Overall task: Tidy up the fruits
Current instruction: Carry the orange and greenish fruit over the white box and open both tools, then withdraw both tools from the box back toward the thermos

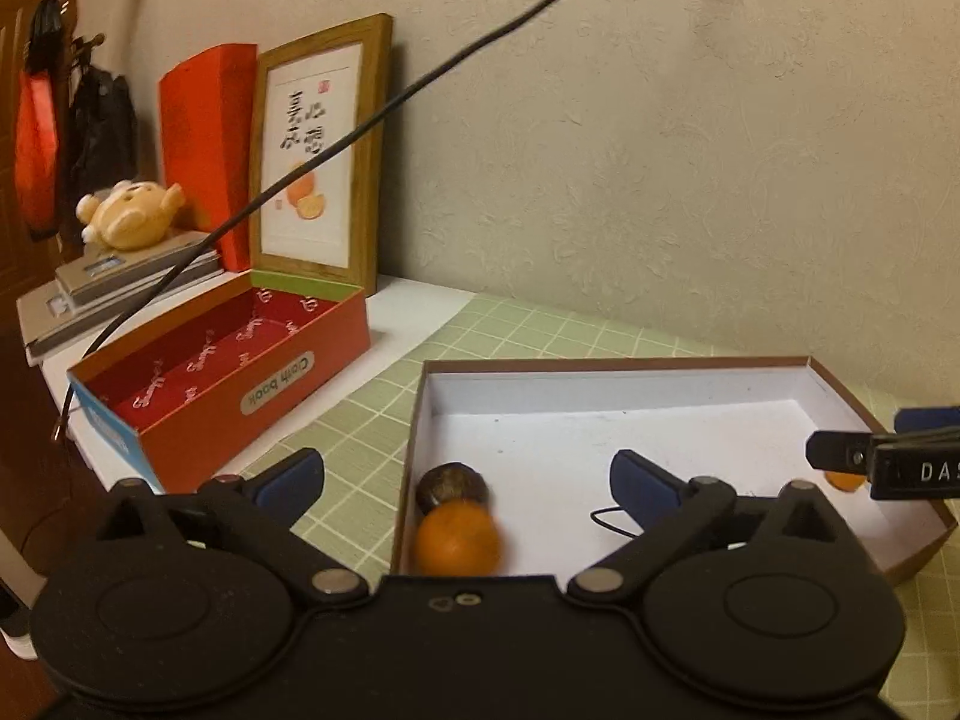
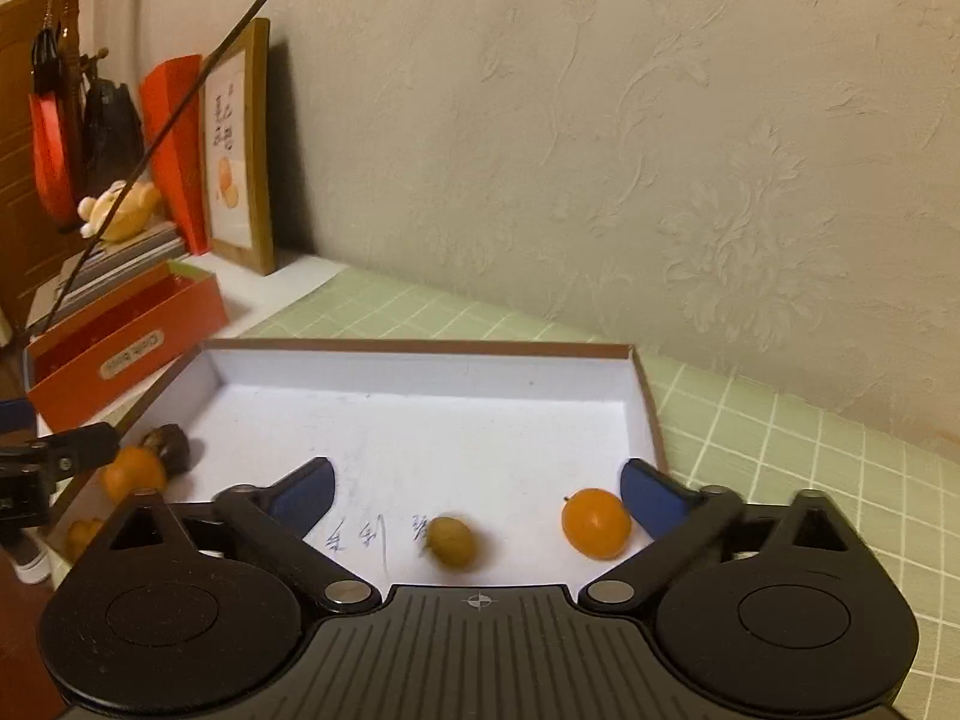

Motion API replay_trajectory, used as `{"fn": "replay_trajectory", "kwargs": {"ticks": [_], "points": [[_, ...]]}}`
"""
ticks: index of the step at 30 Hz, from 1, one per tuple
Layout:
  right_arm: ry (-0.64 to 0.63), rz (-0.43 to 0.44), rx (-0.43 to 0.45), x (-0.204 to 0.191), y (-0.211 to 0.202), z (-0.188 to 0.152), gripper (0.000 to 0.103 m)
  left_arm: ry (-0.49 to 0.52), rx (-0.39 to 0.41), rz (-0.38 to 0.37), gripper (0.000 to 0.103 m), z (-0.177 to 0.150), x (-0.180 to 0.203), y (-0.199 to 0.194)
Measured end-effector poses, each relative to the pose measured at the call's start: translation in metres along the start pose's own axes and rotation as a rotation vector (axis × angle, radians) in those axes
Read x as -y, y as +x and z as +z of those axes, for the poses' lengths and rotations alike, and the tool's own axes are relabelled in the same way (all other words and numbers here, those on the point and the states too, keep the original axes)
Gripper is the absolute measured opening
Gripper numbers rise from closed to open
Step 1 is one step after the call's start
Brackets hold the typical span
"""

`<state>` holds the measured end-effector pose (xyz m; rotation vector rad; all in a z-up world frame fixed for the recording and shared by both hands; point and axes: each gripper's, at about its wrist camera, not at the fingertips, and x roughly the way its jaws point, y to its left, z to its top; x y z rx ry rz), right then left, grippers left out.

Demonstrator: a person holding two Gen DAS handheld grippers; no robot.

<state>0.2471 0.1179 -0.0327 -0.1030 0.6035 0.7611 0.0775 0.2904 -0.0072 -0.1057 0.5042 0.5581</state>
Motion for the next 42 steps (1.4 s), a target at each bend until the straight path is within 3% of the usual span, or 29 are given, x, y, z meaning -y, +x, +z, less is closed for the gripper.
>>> {"fn": "replay_trajectory", "kwargs": {"ticks": [25,34,42], "points": [[0.003,0.007,-0.014,0.003,-0.006,0.002,0.103,-0.035,-0.006,-0.016,0.097,0.005,-0.007,-0.009],[0.01,-0.023,0.011,0.029,-0.056,0.0,0.103,0.023,0.023,-0.056,0.097,0.009,0.014,-0.043],[0.048,-0.063,0.043,0.054,-0.105,-0.005,0.103,0.014,0.032,-0.105,0.097,0.014,0.037,-0.062]]}}
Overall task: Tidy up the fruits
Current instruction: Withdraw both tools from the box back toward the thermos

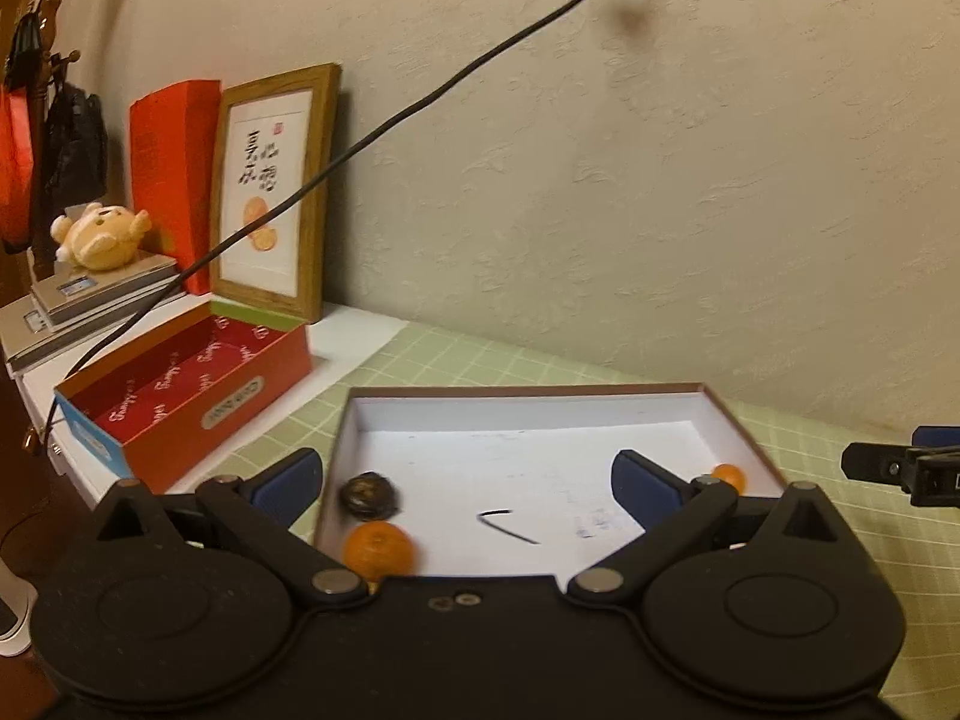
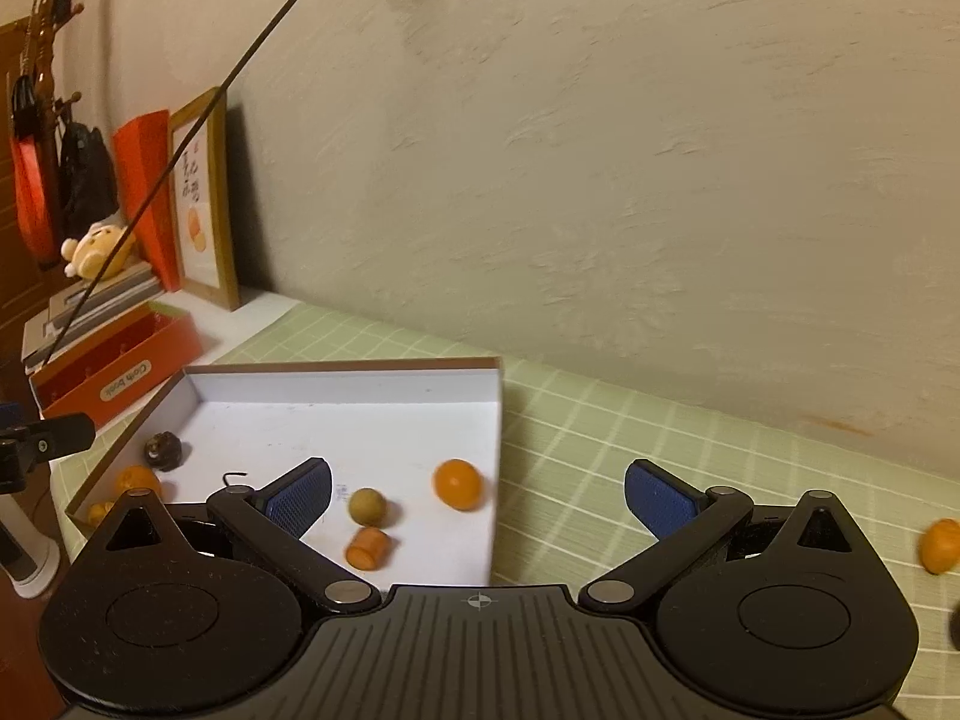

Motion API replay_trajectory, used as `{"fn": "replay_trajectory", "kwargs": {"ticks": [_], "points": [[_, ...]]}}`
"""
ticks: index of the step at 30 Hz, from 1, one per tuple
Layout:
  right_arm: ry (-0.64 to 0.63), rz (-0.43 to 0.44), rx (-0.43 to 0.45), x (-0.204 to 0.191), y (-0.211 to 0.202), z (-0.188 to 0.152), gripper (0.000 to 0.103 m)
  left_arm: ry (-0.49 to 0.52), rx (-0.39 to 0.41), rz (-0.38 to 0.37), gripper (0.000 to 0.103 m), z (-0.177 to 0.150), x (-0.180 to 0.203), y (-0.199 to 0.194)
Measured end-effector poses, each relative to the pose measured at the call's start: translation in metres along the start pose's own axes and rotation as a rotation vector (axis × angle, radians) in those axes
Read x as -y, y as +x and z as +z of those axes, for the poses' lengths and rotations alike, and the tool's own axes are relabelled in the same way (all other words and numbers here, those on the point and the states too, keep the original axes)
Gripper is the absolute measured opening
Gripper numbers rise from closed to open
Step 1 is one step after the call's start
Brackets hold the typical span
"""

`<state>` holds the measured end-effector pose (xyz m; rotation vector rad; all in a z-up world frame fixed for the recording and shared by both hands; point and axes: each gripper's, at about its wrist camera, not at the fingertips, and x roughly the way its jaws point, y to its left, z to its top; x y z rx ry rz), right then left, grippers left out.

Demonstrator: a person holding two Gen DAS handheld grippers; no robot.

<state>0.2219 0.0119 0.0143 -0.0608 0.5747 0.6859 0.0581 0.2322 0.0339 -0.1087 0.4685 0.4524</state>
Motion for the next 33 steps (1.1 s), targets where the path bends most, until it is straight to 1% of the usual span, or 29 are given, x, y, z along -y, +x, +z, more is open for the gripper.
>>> {"fn": "replay_trajectory", "kwargs": {"ticks": [5,8,11,21,25,33], "points": [[0.008,-0.031,0.016,0.021,-0.028,-0.005,0.103,0.033,0.007,-0.043,0.097,0.0,0.029,-0.006],[0.022,-0.058,0.017,0.037,-0.04,-0.009,0.103,0.058,-0.007,-0.081,0.097,-0.002,0.05,-0.005],[0.042,-0.091,0.018,0.056,-0.054,-0.014,0.103,0.078,0.007,-0.118,0.097,-0.002,0.072,-0.008],[0.088,-0.198,0.028,0.109,-0.101,-0.033,0.103,0.138,0.002,-0.236,0.097,-0.009,0.137,-0.01],[0.116,-0.253,0.033,0.131,-0.12,-0.041,0.103,0.168,-0.005,-0.28,0.096,-0.014,0.163,-0.011],[0.212,-0.384,0.031,0.187,-0.155,-0.062,0.103,0.242,-0.019,-0.382,0.095,-0.029,0.222,-0.016]]}}
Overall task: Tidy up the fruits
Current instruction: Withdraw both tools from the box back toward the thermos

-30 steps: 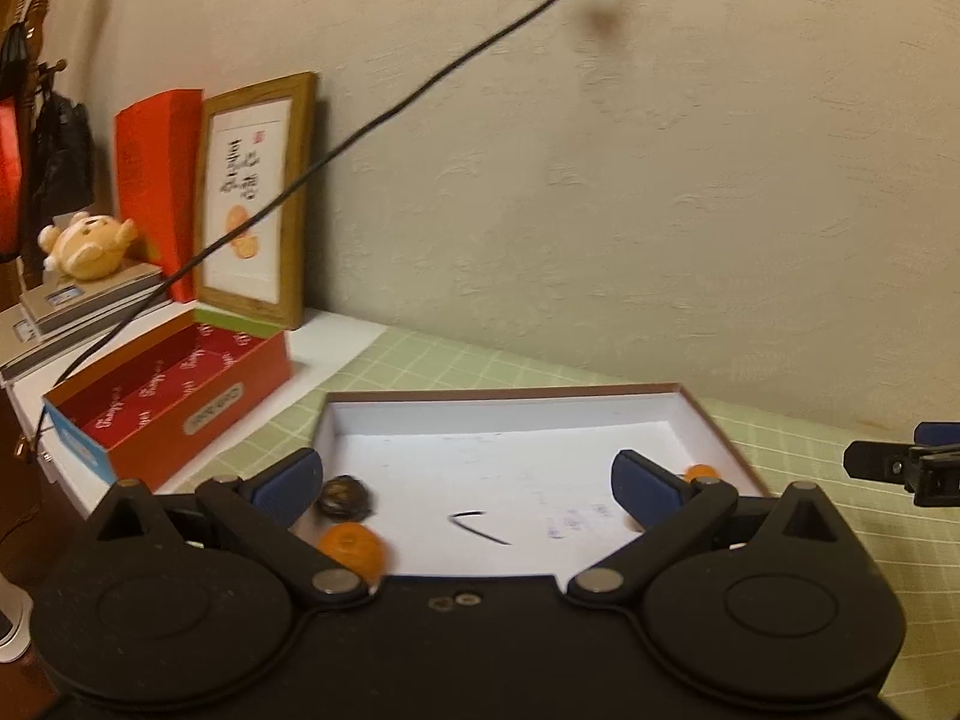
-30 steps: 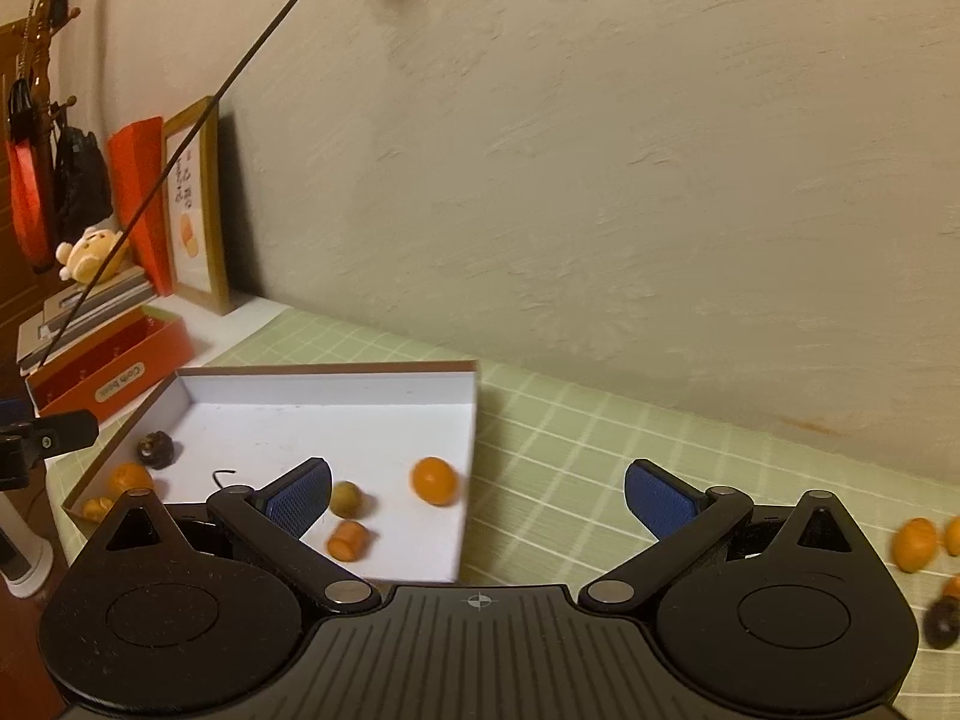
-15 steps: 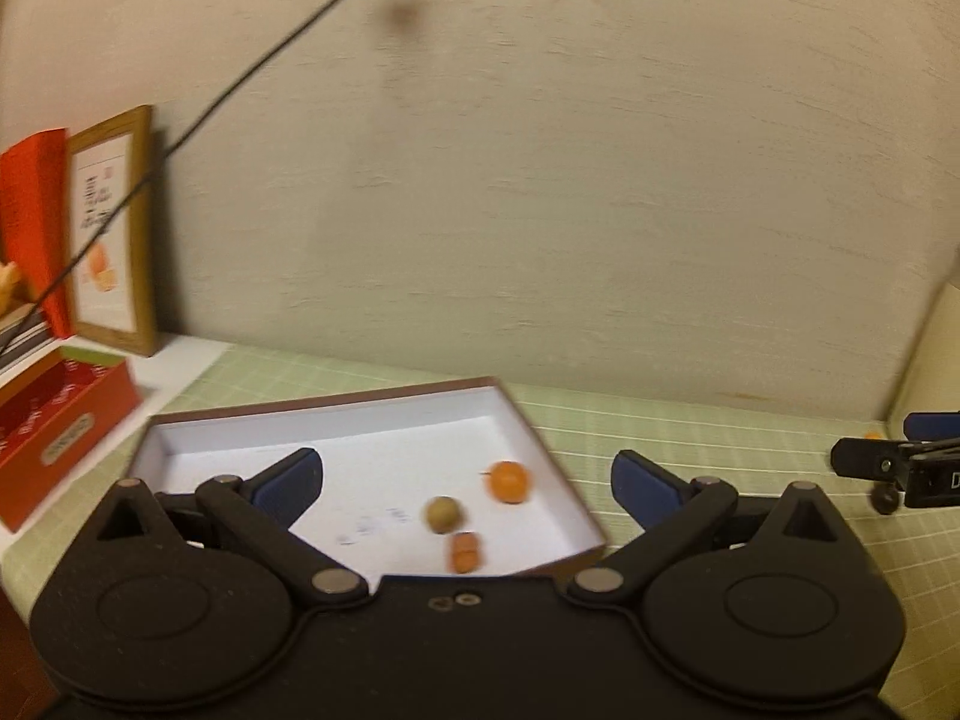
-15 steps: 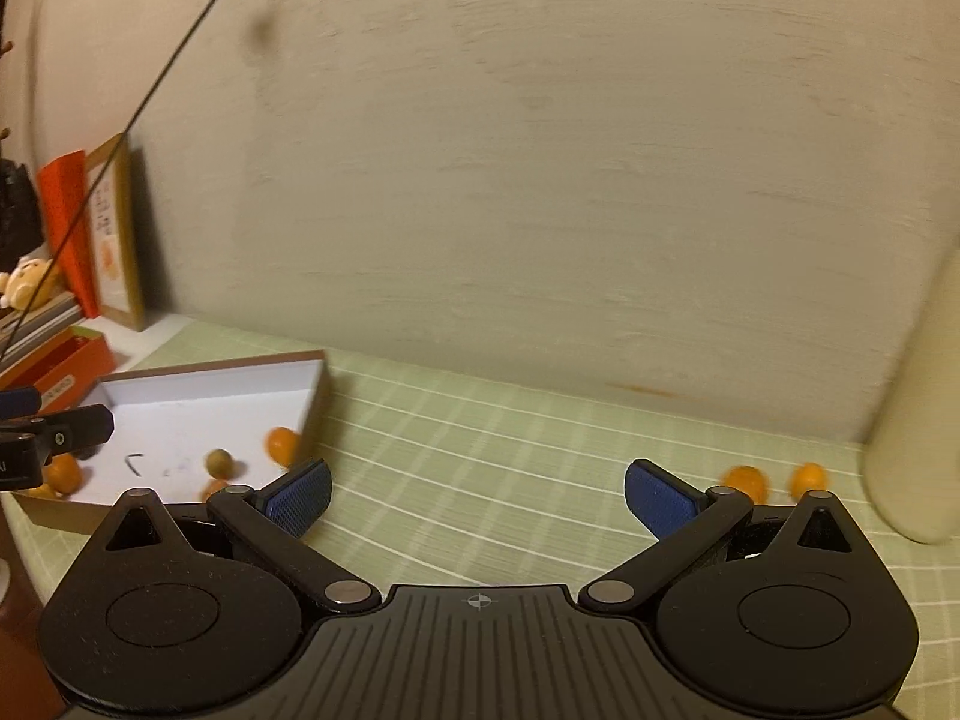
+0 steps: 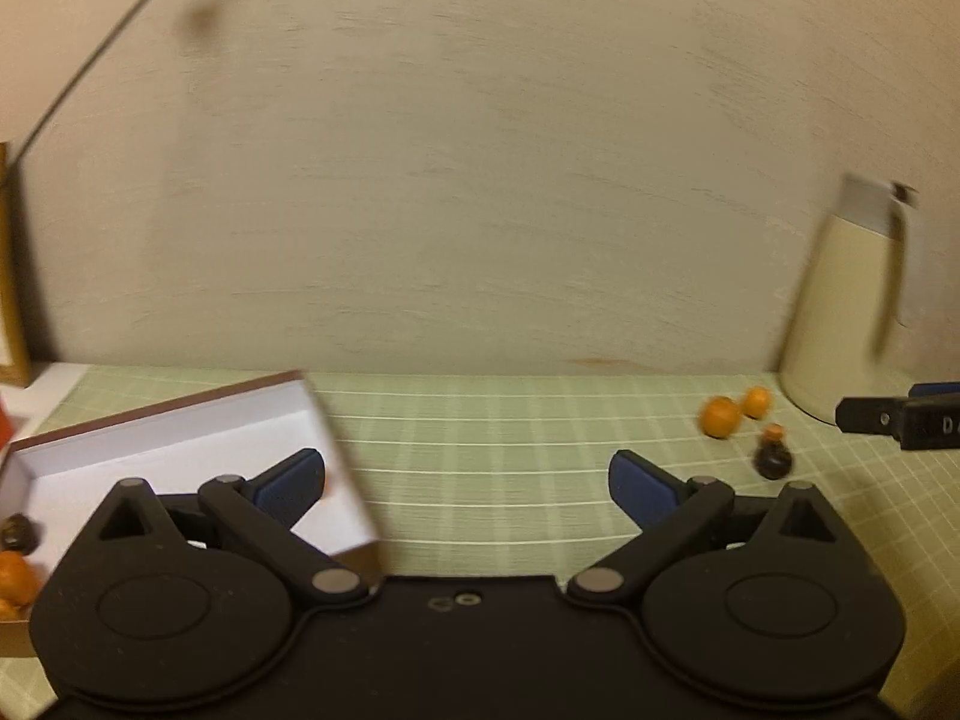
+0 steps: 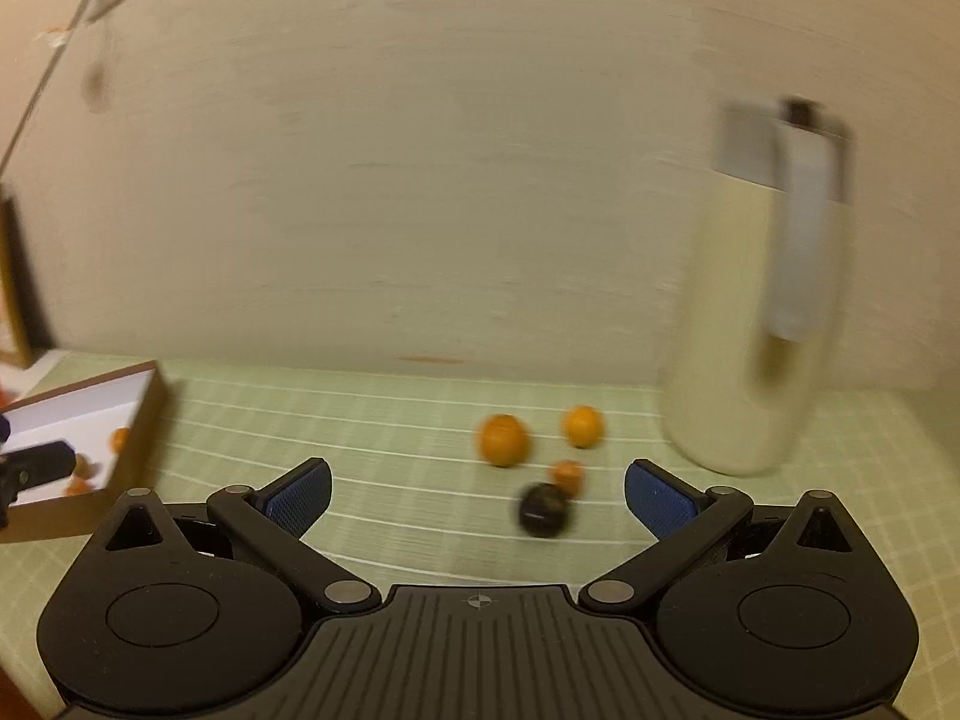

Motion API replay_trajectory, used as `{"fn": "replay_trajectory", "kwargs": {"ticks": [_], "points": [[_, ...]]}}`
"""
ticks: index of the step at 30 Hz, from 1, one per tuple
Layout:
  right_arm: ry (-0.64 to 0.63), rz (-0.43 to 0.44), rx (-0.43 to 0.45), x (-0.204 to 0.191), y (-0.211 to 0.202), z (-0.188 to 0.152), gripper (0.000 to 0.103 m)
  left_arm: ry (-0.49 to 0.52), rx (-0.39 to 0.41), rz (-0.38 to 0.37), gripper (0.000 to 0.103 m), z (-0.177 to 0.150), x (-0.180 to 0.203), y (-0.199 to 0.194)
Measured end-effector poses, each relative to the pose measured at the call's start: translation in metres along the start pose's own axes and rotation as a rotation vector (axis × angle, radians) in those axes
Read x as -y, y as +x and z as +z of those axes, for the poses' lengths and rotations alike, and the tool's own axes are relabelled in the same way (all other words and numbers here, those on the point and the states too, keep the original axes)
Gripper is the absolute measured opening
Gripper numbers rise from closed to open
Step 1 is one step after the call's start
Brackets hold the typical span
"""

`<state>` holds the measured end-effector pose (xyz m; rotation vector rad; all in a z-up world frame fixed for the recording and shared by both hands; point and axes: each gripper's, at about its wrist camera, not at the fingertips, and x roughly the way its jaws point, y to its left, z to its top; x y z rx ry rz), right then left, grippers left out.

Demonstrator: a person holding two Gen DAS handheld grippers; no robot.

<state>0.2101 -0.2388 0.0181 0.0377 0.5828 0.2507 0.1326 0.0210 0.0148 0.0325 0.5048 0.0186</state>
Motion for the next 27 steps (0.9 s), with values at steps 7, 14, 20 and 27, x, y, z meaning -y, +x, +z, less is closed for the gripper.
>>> {"fn": "replay_trajectory", "kwargs": {"ticks": [7,14,20,27], "points": [[0.023,-0.105,-0.01,0.04,-0.004,-0.011,0.103,0.052,-0.03,-0.085,0.094,-0.004,0.056,0.021],[0.094,-0.205,-0.014,0.093,-0.012,-0.024,0.103,0.088,-0.059,-0.185,0.092,-0.007,0.115,0.061],[0.151,-0.26,-0.03,0.133,-0.006,-0.031,0.103,0.093,-0.089,-0.248,0.086,-0.011,0.164,0.095],[0.171,-0.288,-0.061,0.16,0.01,-0.038,0.103,0.115,-0.121,-0.271,0.075,-0.014,0.205,0.131]]}}
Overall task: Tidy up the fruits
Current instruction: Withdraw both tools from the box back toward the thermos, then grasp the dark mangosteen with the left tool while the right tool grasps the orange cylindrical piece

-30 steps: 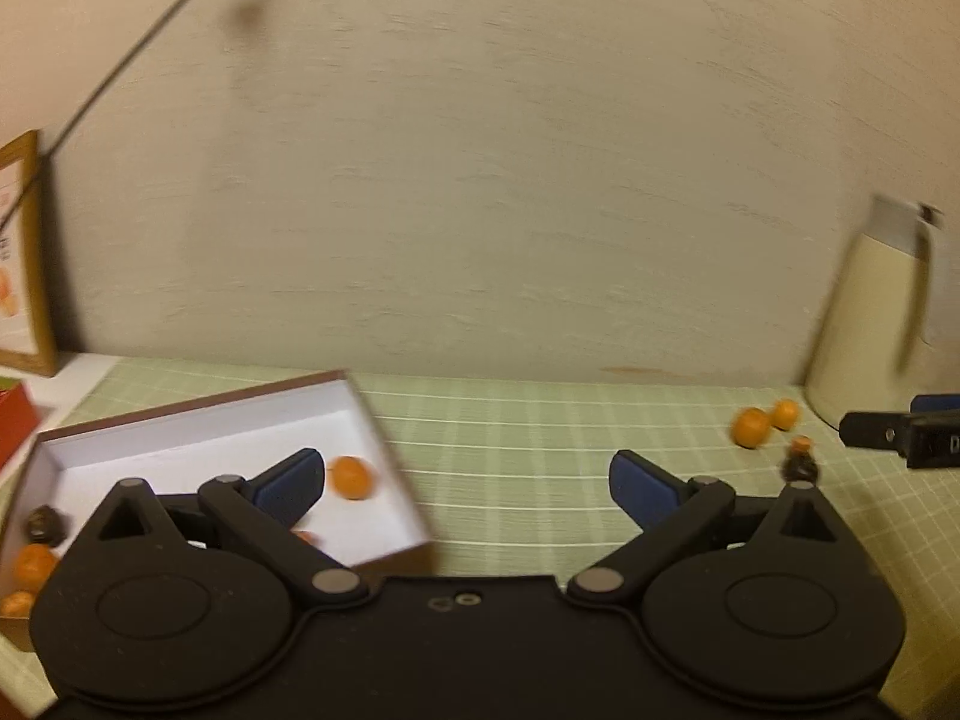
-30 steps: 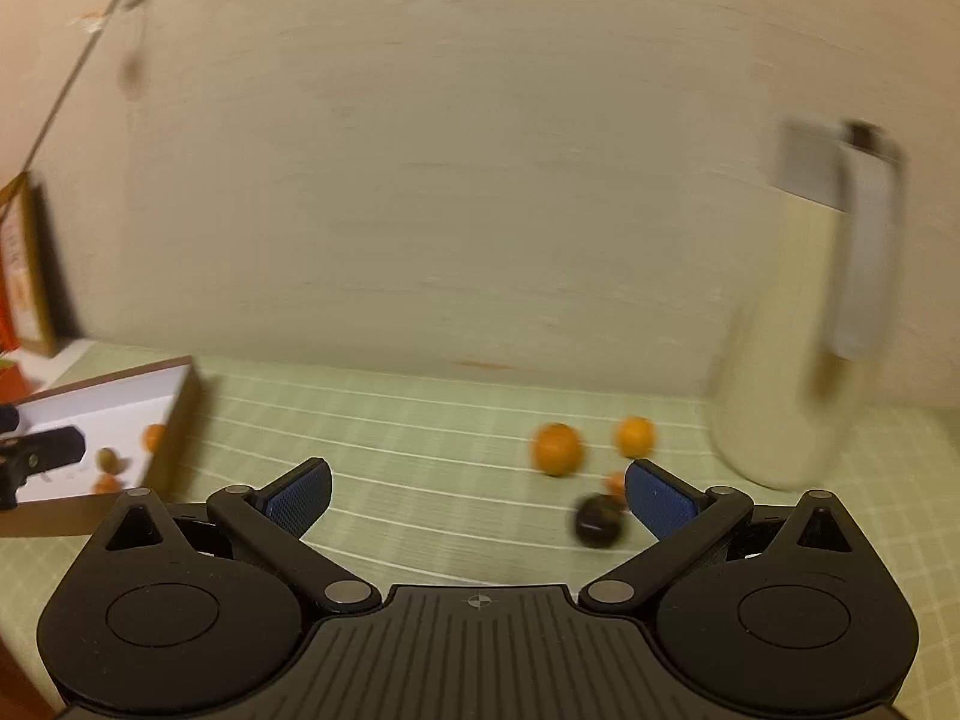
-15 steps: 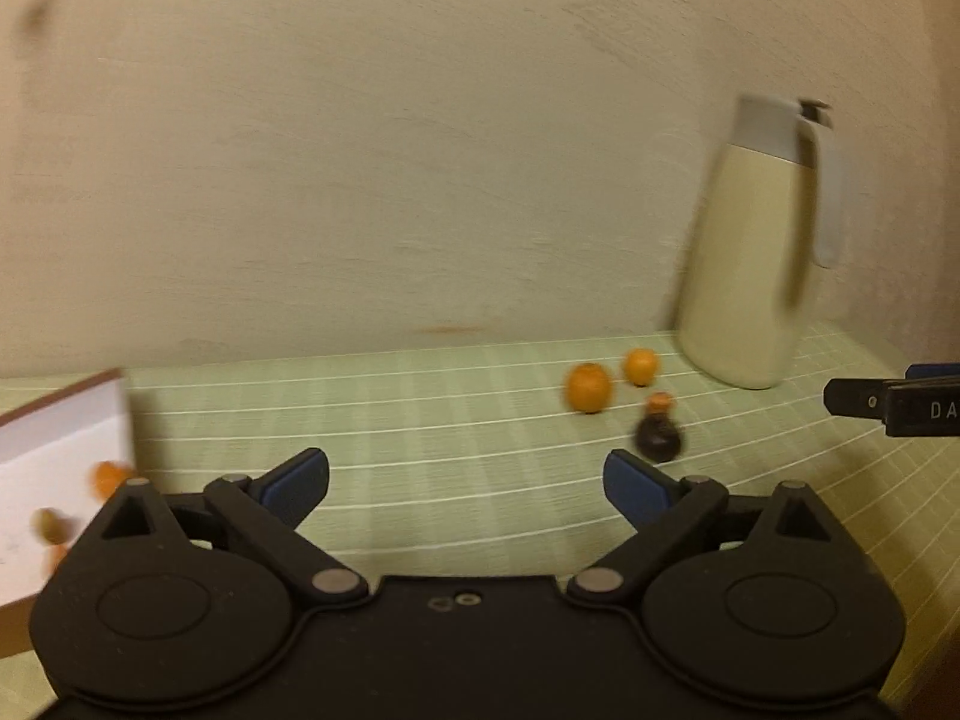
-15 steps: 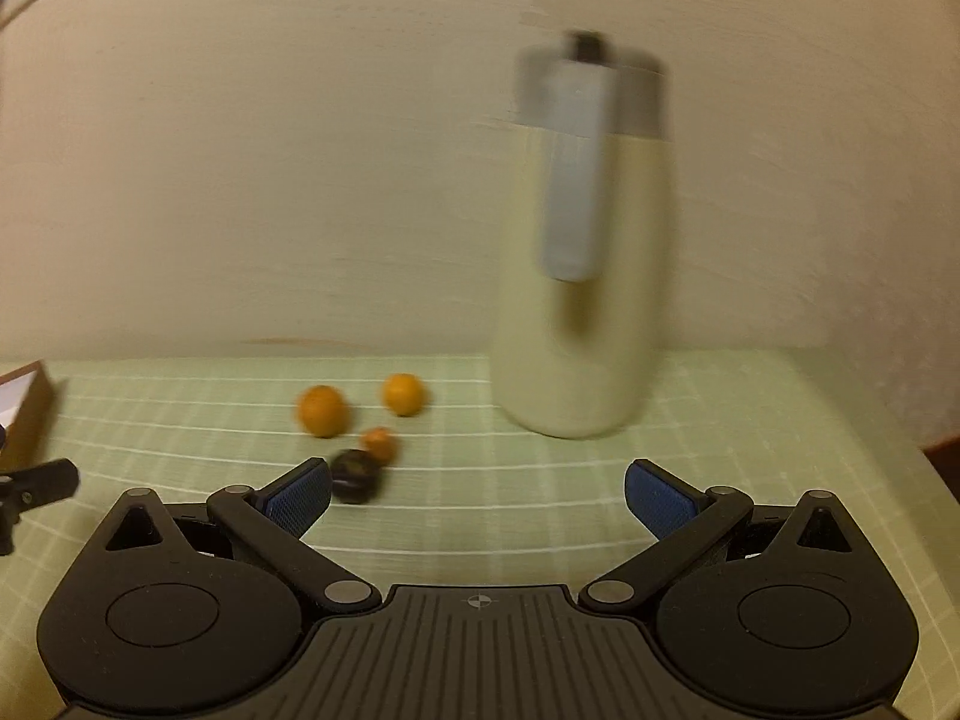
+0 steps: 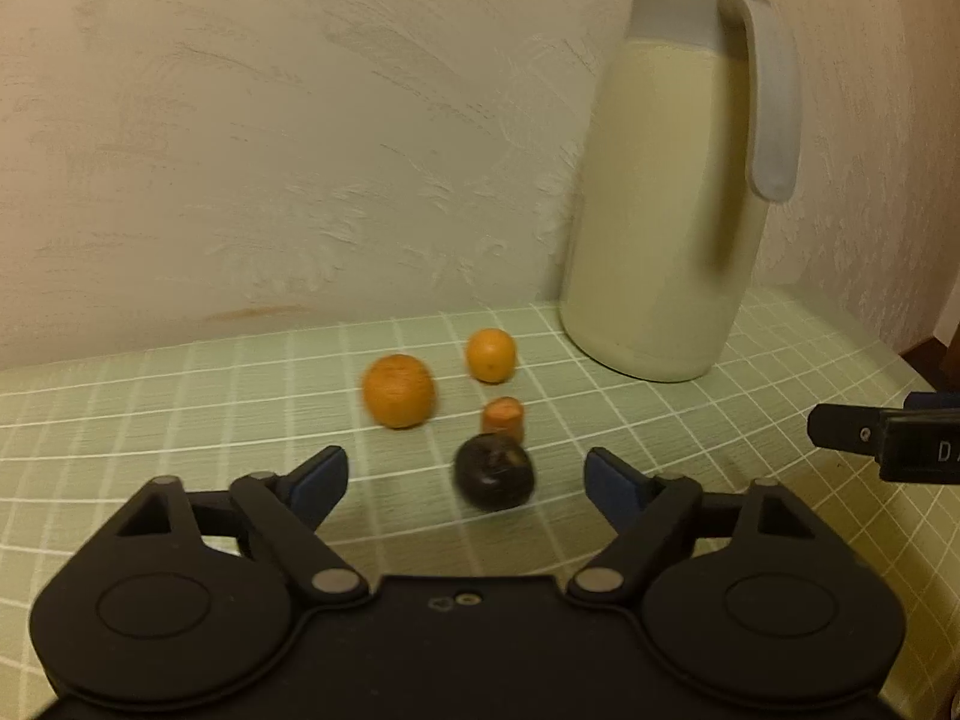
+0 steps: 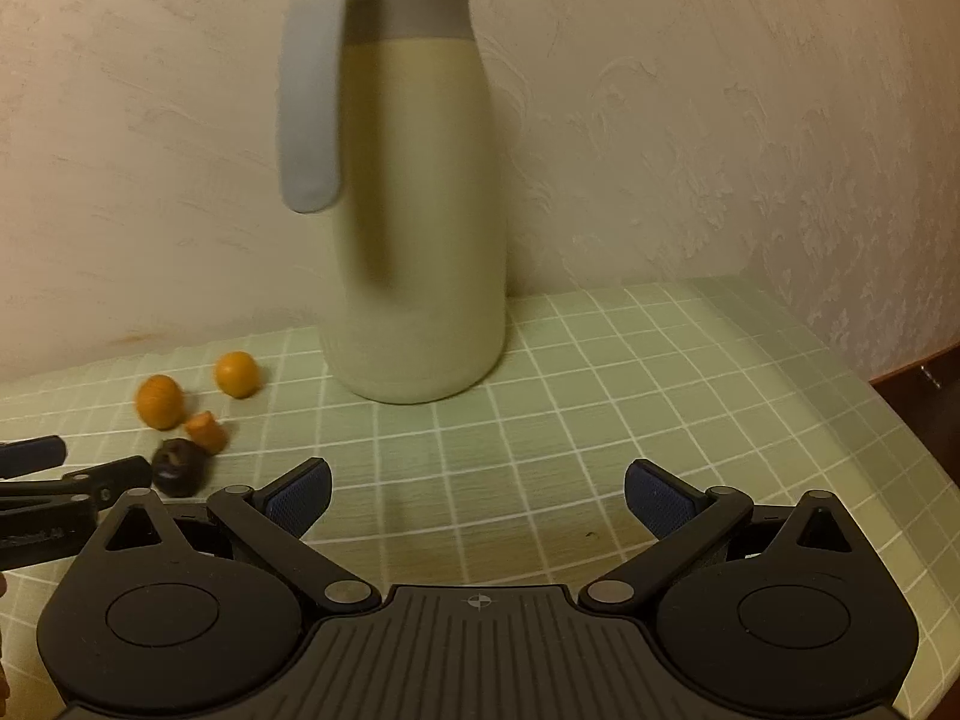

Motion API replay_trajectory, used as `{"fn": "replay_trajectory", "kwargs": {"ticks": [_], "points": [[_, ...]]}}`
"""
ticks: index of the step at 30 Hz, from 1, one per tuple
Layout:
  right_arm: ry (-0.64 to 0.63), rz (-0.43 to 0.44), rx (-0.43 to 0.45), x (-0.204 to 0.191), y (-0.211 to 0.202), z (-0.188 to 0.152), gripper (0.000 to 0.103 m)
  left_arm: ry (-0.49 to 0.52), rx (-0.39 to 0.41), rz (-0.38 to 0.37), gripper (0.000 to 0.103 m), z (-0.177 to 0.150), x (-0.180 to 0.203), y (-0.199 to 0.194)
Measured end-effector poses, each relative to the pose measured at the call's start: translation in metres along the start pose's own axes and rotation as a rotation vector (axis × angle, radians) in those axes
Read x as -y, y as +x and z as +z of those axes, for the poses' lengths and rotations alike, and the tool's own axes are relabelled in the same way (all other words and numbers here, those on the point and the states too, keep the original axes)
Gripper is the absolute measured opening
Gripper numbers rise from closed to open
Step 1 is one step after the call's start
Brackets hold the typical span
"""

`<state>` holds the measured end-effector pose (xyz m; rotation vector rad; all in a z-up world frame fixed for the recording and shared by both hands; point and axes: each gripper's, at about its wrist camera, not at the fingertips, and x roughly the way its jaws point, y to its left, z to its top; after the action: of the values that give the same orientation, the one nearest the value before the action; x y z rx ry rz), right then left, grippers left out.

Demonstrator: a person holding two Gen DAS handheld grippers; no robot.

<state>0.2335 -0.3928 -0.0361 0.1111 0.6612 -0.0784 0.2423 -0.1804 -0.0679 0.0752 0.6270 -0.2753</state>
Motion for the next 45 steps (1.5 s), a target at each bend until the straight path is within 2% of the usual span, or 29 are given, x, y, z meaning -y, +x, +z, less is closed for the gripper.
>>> {"fn": "replay_trajectory", "kwargs": {"ticks": [4,10,11,12,16,22,26,32,39,41,42,43,45], "points": [[0.019,0.014,-0.003,0.007,0.014,0.002,0.103,0.009,-0.024,0.017,0.069,-0.004,0.01,0.021],[0.01,0.024,-0.006,0.004,0.033,0.005,0.103,-0.013,-0.054,0.003,0.053,-0.006,0.01,0.042],[0.008,0.026,-0.009,0.003,0.035,0.006,0.103,-0.015,-0.067,-0.005,0.034,-0.007,0.009,0.045],[0.007,0.031,-0.009,0.003,0.036,0.006,0.103,-0.012,-0.062,-0.001,0.028,-0.006,0.008,0.045],[0.014,0.043,-0.002,0.0,0.037,0.008,0.103,-0.021,-0.063,0.007,0.028,-0.006,0.001,0.04],[0.006,0.088,-0.006,-0.019,0.042,0.009,0.103,-0.027,-0.049,0.045,0.028,-0.007,-0.023,0.006],[-0.003,0.131,-0.019,-0.04,0.049,0.009,0.103,-0.047,-0.046,0.092,0.028,-0.009,-0.047,-0.011],[-0.098,0.187,-0.005,-0.083,0.058,0.012,0.103,-0.092,-0.047,0.171,0.028,-0.014,-0.087,-0.031],[-0.157,0.194,-0.012,-0.121,0.074,0.007,0.102,-0.12,-0.041,0.218,0.028,-0.018,-0.119,-0.053],[-0.164,0.2,-0.018,-0.127,0.08,0.006,0.093,-0.127,-0.04,0.225,0.028,-0.02,-0.126,-0.059],[-0.17,0.2,-0.03,-0.131,0.083,0.007,0.078,-0.134,-0.04,0.226,0.028,-0.02,-0.13,-0.062],[-0.174,0.2,-0.041,-0.132,0.086,0.007,0.071,-0.141,-0.039,0.225,0.028,-0.02,-0.132,-0.065],[-0.175,0.198,-0.048,-0.134,0.09,0.007,0.07,-0.148,-0.029,0.227,0.028,-0.018,-0.136,-0.07]]}}
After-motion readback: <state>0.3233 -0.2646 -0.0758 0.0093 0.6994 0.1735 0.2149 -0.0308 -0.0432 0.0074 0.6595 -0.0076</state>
